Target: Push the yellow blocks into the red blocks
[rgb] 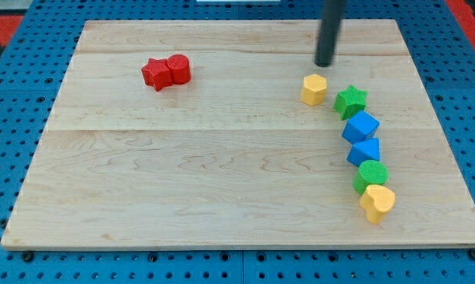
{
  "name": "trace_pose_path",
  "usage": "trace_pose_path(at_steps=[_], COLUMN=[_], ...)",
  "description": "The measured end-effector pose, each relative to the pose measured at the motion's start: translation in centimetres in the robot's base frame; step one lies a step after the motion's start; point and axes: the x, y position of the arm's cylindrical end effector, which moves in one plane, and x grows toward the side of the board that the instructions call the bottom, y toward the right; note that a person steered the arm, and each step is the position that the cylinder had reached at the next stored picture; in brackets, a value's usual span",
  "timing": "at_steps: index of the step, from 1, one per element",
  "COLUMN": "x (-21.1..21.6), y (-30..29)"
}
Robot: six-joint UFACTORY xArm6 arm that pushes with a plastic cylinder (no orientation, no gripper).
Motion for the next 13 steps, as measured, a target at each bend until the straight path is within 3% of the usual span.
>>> trace_pose_path(at_steps=[1,2,3,4,6,7,8,9,10,11,13], x=[4.3,6.3,6.4,3.6,2.6,1.7,0.8,-2.3,-1.2,6.1,21.7], y=[-1.0,-7.1,-14.8,-16.1,-14.8,-20.8,-17.5,-6.7,4.6,15.2,9.2])
